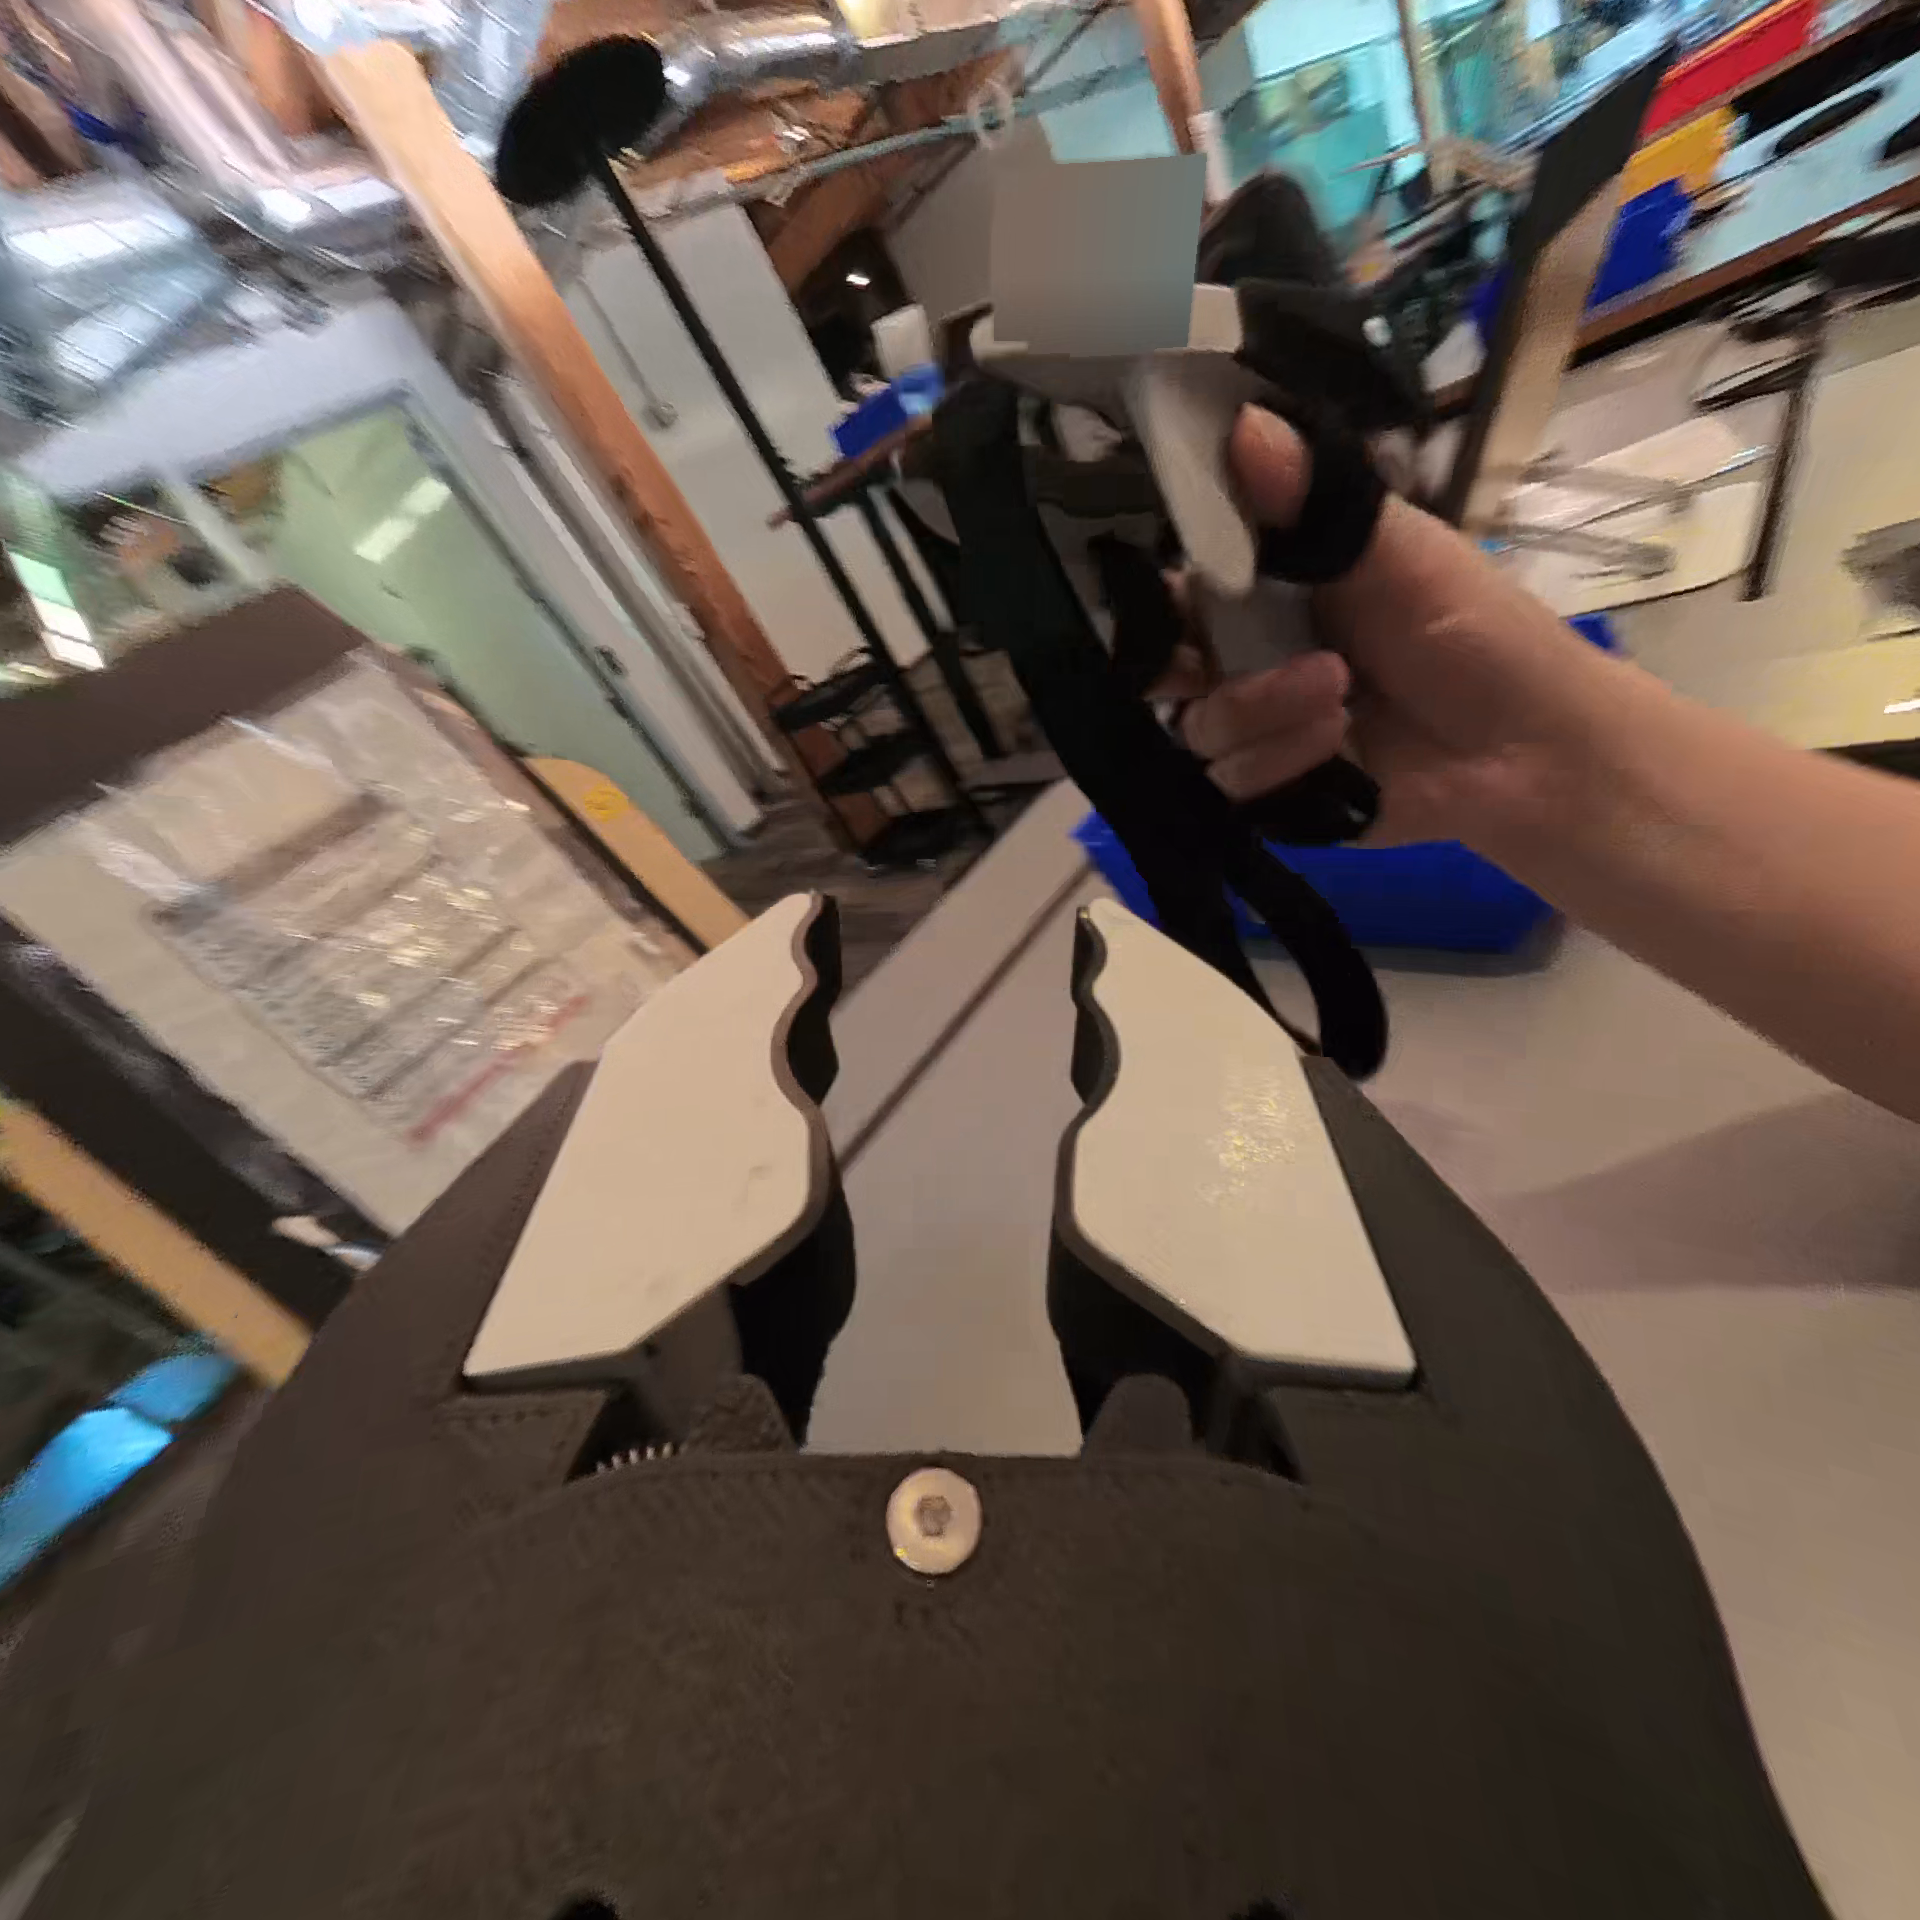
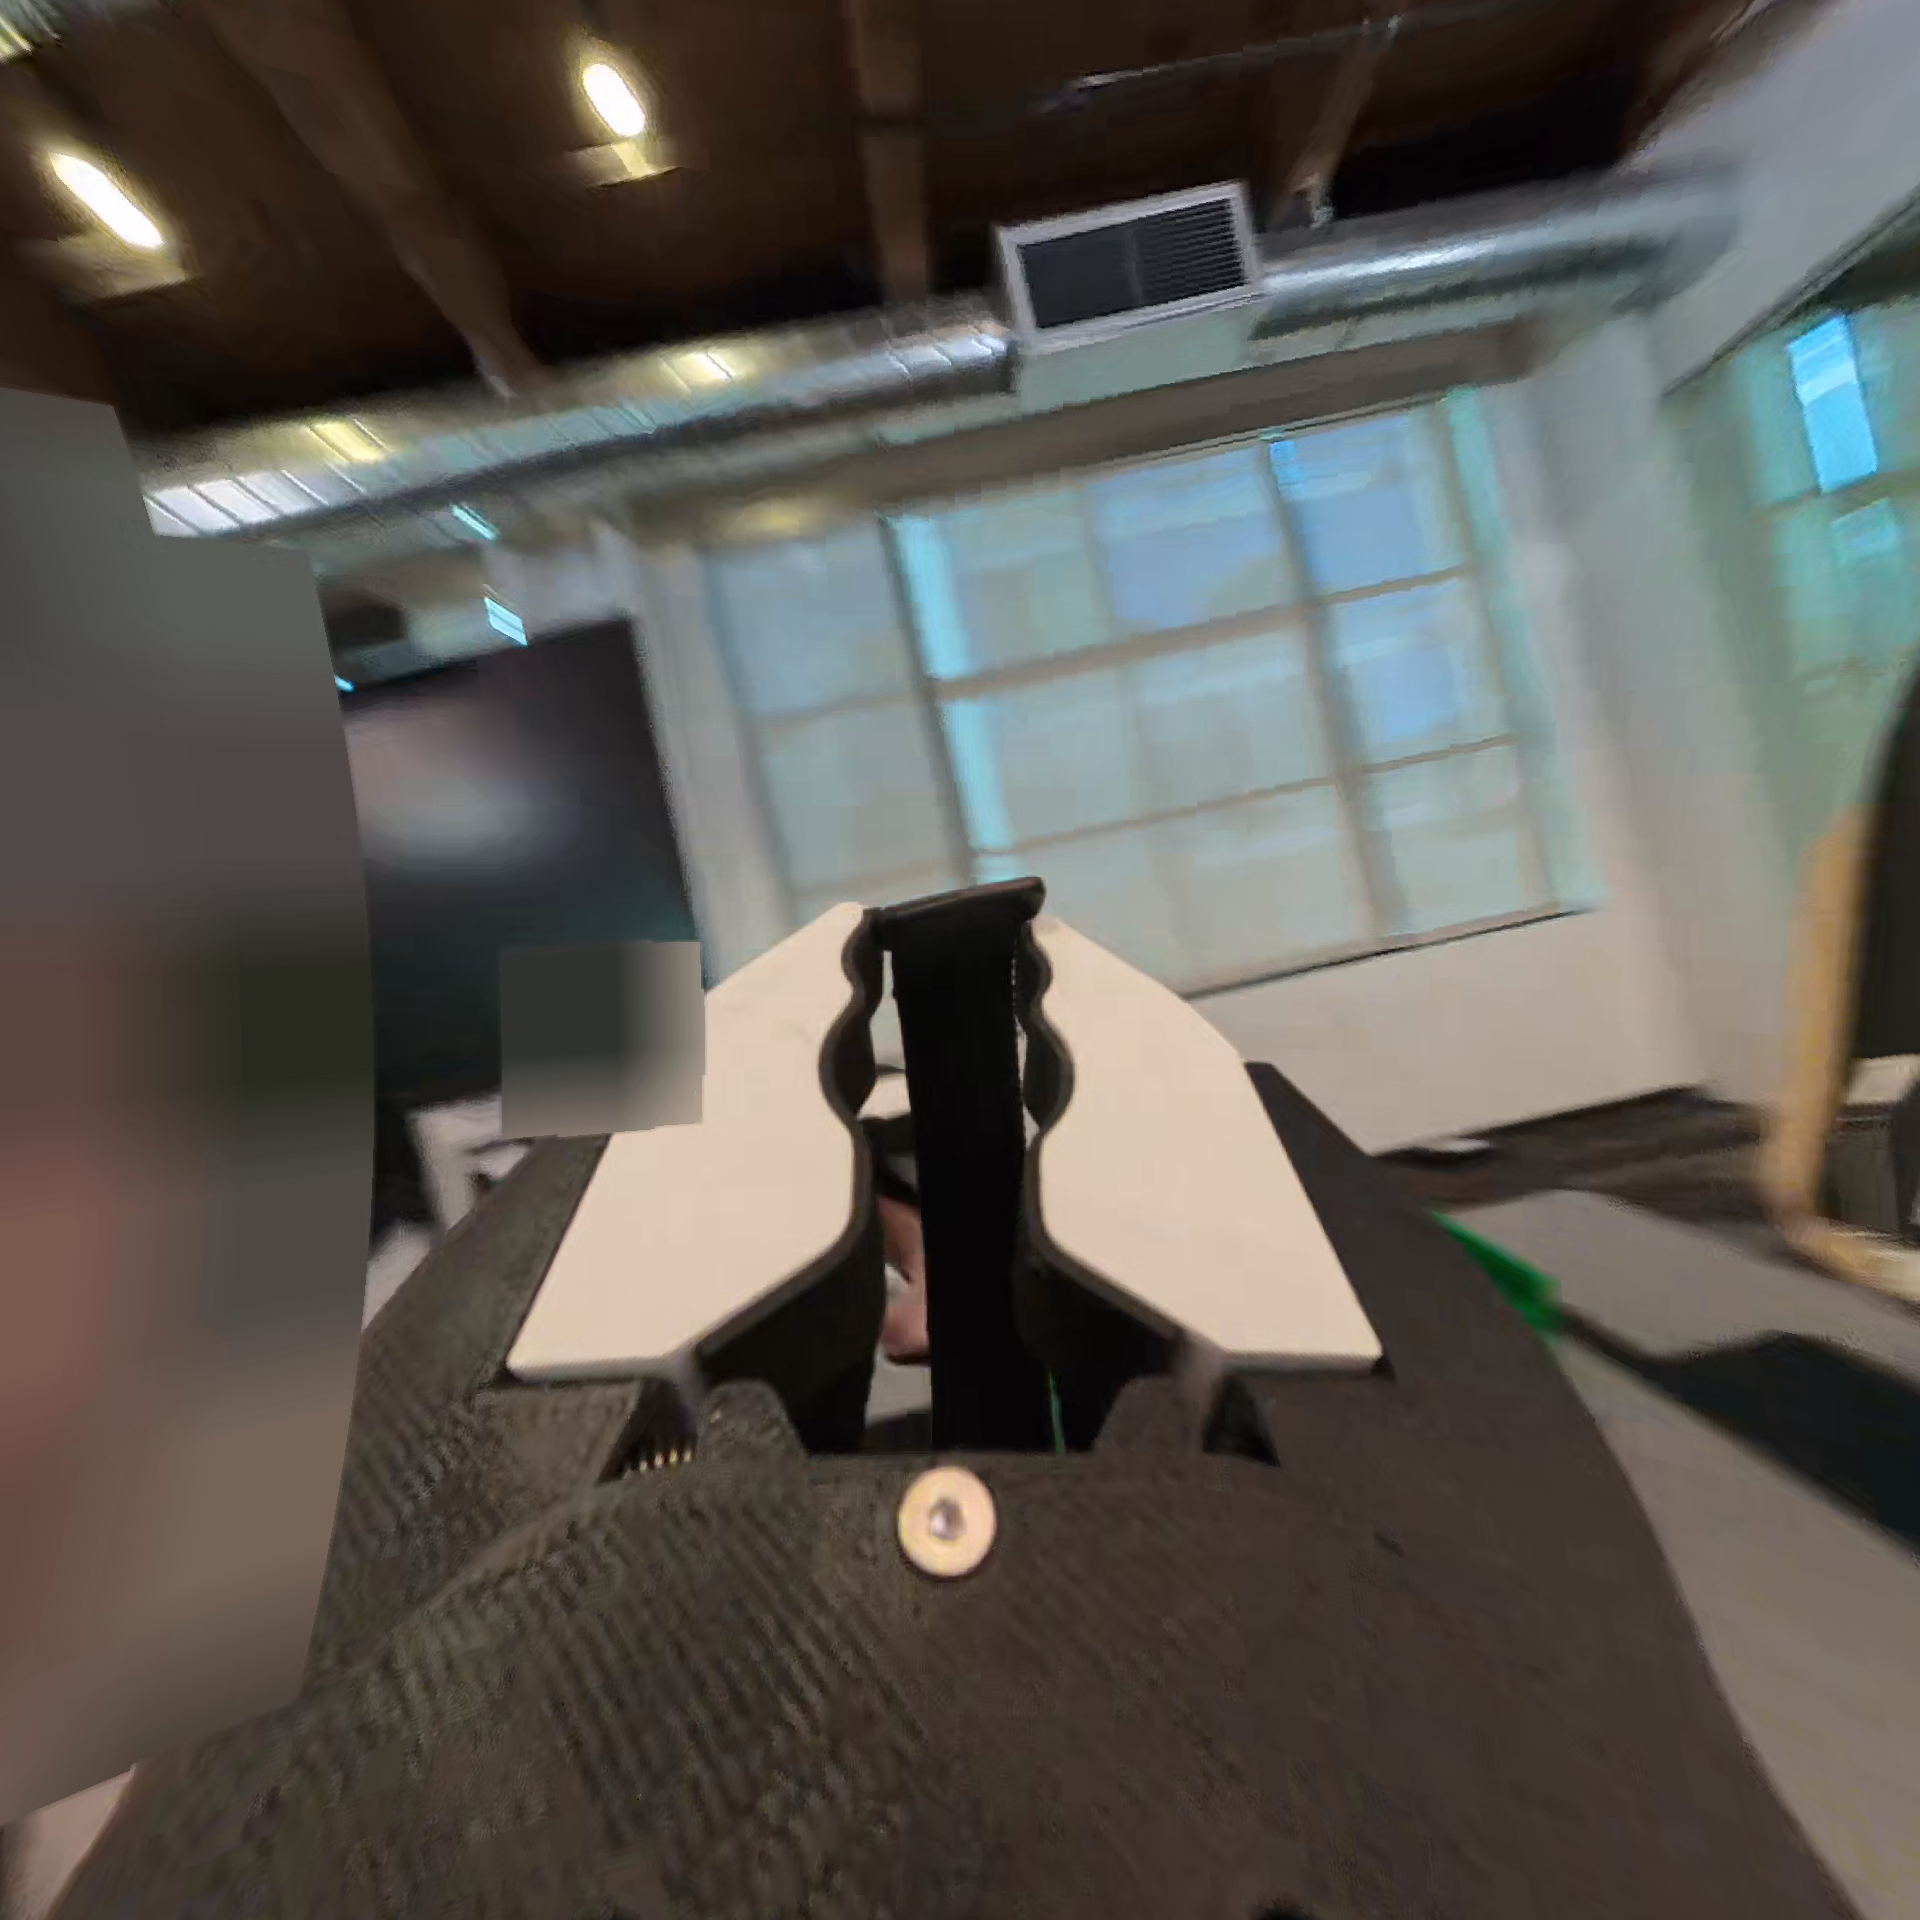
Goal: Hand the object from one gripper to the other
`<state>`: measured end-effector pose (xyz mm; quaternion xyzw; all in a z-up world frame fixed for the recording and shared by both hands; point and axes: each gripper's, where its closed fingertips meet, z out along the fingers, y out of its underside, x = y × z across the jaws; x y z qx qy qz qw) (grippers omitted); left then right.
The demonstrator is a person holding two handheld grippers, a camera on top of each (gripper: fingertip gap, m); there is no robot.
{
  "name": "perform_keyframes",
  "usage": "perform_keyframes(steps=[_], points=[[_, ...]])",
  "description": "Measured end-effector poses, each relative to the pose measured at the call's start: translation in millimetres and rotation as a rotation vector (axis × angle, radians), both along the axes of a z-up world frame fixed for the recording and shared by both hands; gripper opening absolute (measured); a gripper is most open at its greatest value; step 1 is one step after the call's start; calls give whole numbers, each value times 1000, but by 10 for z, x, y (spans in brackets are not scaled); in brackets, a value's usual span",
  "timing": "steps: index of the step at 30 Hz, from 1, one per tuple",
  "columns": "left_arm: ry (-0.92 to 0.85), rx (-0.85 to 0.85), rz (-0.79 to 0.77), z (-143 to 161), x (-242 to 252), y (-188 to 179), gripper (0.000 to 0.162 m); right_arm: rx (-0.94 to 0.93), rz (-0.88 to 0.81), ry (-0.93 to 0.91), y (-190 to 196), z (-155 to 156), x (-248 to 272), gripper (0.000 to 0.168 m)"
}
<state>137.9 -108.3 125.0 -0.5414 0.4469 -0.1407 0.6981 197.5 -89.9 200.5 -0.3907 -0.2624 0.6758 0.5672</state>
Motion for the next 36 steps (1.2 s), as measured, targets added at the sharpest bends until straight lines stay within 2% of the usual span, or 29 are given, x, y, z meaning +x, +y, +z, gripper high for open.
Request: perform_keyframes(steps=[2, 4, 5, 9, 12, 14, 15, 16, 17, 21, 23, 25, 27, 32, 34, 36], points=[[-39, -190, -161, -106, 94, -93, 43, -47, 167, 56, -8, 13, 106, 25], [-111, -363, -325, -155, 203, -189, 44, -65, 224, 55, 6, -24, 92, 25], [-143, -397, -362, -160, 236, -183, 45, -74, 246, 24, -1, -66, 32, 25], [-112, -301, -285, -278, 287, 32, 60, -85, 325, -104, -139, -210, -266, 25], [-82, -328, -331, -376, 379, -18, 62, -80, 302, -187, -194, -304, -446, 25], [-80, -385, -374, -435, 439, -71, 53, -65, 284, -216, -222, -335, -511, 25], [-79, -406, -377, -461, 452, -69, 44, -56, 273, -231, -228, -349, -532, 25], [-79, -414, -369, -478, 451, -48, 27, -49, 252, -245, -217, -363, -544, 25], [-81, -420, -361, -491, 444, -25, 20, -40, 227, -252, -196, -372, -542, 25], [-115, -480, -383, -447, 373, 9, 16, 15, 133, -270, -111, -387, -496, 26], [-171, -519, -389, -370, 294, 46, 15, 86, 64, -252, -78, -357, -450, 41], [-255, -559, -378, -256, 155, 133, 15, 186, -44, -240, -25, -336, -381, 53], [-360, -625, -371, -136, -33, 235, 15, 368, -222, -268, 28, -370, -331, 58], [-576, -824, -477, 86, -445, 331, 15, 1163, -867, -454, 13, -674, -434, 57], [-614, -854, -494, 118, -544, 364, 15, 1432, -972, -633, 36, -951, -665, 58], [-647, -854, -461, 113, -606, 445, 14, 1584, -1053, -674, 17, -1104, -887, 64]])
